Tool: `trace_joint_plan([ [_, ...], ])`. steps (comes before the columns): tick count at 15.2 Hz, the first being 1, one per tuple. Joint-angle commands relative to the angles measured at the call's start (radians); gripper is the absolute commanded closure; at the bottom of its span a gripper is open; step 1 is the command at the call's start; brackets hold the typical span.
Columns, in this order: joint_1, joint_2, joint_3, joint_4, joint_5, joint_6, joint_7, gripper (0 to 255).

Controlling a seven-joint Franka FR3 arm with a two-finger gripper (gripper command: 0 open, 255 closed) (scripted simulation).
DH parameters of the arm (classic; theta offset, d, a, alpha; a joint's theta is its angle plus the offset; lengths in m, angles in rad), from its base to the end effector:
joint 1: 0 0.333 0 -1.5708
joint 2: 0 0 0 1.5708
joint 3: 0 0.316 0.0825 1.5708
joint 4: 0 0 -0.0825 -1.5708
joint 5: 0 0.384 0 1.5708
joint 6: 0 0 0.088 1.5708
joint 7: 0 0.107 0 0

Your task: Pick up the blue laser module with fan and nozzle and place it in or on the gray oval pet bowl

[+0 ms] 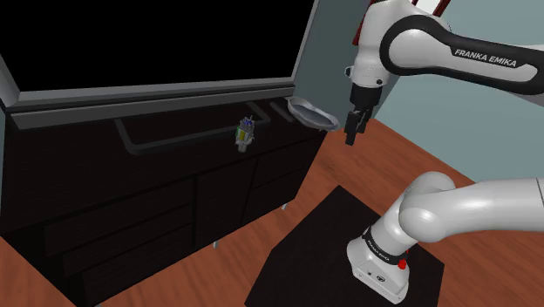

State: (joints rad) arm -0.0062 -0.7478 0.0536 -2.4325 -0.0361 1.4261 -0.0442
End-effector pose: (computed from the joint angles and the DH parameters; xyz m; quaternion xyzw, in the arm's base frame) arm 0.2941 0.0128 0.5331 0.9903 0.0357 -0.1294 0.0354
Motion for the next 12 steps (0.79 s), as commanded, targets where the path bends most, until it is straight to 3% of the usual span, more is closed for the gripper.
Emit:
trace_joint_plan([
  [1, 0.0, 0.0, 0.0, 0.0, 0.0, 0.0, 0.0, 0],
  [12, 0.019, 0.335, 0.05, 0.106, -0.003, 0.344, 0.025, 0],
])
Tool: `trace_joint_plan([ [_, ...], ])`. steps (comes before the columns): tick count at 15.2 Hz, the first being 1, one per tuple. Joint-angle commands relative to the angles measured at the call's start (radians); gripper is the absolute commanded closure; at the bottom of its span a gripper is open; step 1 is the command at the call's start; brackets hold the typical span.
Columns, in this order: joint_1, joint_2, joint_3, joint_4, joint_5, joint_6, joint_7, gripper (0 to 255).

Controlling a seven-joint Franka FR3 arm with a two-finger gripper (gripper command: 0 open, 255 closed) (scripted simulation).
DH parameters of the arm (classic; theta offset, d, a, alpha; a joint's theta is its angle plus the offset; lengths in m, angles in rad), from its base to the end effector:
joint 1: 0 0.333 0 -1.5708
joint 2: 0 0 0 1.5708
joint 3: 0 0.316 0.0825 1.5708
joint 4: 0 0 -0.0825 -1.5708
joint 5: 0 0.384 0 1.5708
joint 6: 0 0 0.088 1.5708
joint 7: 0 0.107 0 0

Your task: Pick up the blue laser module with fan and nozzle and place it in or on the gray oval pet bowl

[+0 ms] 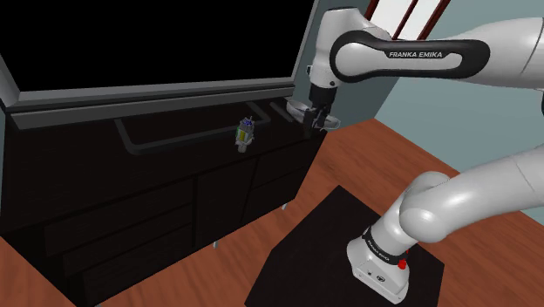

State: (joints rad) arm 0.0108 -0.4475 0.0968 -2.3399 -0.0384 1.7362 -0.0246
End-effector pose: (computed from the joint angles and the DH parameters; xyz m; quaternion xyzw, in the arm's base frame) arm 0.3964 0.0421 0.4904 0.9940 0.0641 -0.0775 0.0423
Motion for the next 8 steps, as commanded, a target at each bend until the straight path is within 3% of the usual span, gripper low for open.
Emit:
trace_joint_plan([
  [1, 0.003, 0.067, 0.011, 0.03, -0.004, 0.059, 0.008, 0],
  [8, 0.011, 0.294, 0.042, 0.18, -0.037, 0.207, 0.033, 0],
])
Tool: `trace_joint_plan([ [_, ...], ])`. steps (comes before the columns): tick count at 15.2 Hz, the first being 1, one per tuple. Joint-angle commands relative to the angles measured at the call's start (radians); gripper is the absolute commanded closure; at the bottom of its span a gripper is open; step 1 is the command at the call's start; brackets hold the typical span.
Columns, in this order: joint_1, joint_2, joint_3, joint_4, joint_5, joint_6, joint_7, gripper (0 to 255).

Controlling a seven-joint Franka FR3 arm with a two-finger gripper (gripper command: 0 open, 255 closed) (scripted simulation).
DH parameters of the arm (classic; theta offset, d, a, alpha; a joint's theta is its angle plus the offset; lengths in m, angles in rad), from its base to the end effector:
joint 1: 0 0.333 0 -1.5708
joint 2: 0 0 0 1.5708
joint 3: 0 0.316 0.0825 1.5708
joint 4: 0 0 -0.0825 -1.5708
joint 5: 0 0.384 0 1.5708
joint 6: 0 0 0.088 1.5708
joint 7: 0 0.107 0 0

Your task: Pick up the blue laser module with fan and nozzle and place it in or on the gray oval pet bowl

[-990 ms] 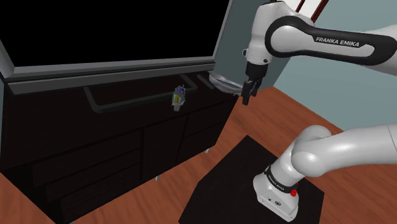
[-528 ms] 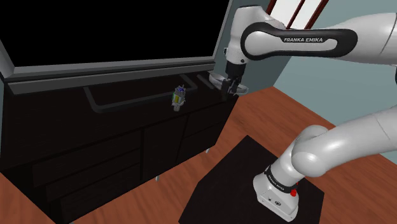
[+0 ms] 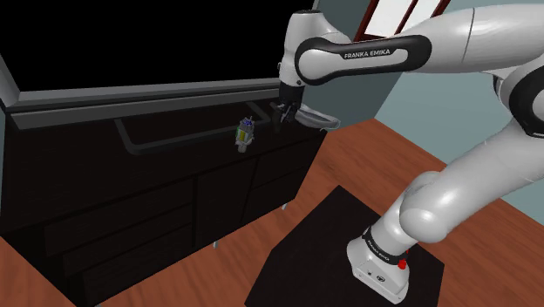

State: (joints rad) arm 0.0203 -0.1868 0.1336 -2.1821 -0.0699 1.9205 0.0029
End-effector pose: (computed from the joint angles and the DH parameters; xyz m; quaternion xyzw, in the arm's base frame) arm 0.4810 0.0717 0.4620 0.9945 0.0869 -0.0348 0.0475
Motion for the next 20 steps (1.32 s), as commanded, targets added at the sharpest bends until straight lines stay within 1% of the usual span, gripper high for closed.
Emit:
trace_joint_plan([
  [1, 0.004, 0.066, 0.009, 0.048, -0.013, 0.039, 0.01, 0],
  [5, 0.012, 0.197, 0.023, 0.163, -0.044, 0.093, 0.027, 0],
  [9, 0.026, 0.328, 0.032, 0.297, -0.081, 0.128, 0.045, 0],
  [10, 0.027, 0.335, 0.033, 0.305, -0.083, 0.129, 0.045, 0],
  [17, 0.024, 0.374, 0.026, 0.252, -0.097, 0.22, 0.055, 0],
  [20, 0.024, 0.374, 0.026, 0.252, -0.097, 0.22, 0.055, 0],
])
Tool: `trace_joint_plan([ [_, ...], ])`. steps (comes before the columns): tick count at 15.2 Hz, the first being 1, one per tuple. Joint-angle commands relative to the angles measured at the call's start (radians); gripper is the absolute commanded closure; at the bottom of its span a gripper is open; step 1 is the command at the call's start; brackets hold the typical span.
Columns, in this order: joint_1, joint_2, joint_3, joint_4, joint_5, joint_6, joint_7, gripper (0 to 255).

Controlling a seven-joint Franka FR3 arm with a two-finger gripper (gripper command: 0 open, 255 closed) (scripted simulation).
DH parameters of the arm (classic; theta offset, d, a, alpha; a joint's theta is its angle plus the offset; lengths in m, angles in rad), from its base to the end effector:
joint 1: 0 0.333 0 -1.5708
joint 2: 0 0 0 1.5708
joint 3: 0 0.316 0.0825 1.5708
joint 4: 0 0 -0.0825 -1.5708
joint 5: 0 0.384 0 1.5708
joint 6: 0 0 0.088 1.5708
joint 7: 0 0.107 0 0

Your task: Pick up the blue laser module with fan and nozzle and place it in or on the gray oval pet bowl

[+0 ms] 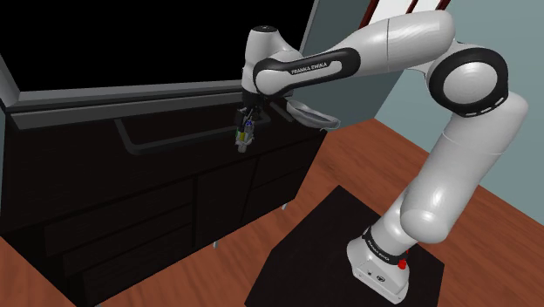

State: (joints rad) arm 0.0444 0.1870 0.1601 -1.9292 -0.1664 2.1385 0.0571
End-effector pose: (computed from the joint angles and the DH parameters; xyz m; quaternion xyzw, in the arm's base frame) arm 0.5910 0.1117 0.3961 0.9916 0.1156 0.0200 0.0537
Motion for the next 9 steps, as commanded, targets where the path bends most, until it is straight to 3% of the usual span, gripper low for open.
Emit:
trace_joint_plan([
  [1, 0.0, 0.001, 0.0, -0.001, 0.0, 0.002, 0.0, 0],
  [5, 0.0, 0.0, 0.0, -0.001, 0.0, 0.002, 0.0, 0],
  [6, 0.0, 0.0, 0.0, -0.001, 0.0, 0.002, 0.0, 255],
  [9, 0.0, 0.001, 0.0, -0.001, 0.0, 0.002, 0.0, 255],
])
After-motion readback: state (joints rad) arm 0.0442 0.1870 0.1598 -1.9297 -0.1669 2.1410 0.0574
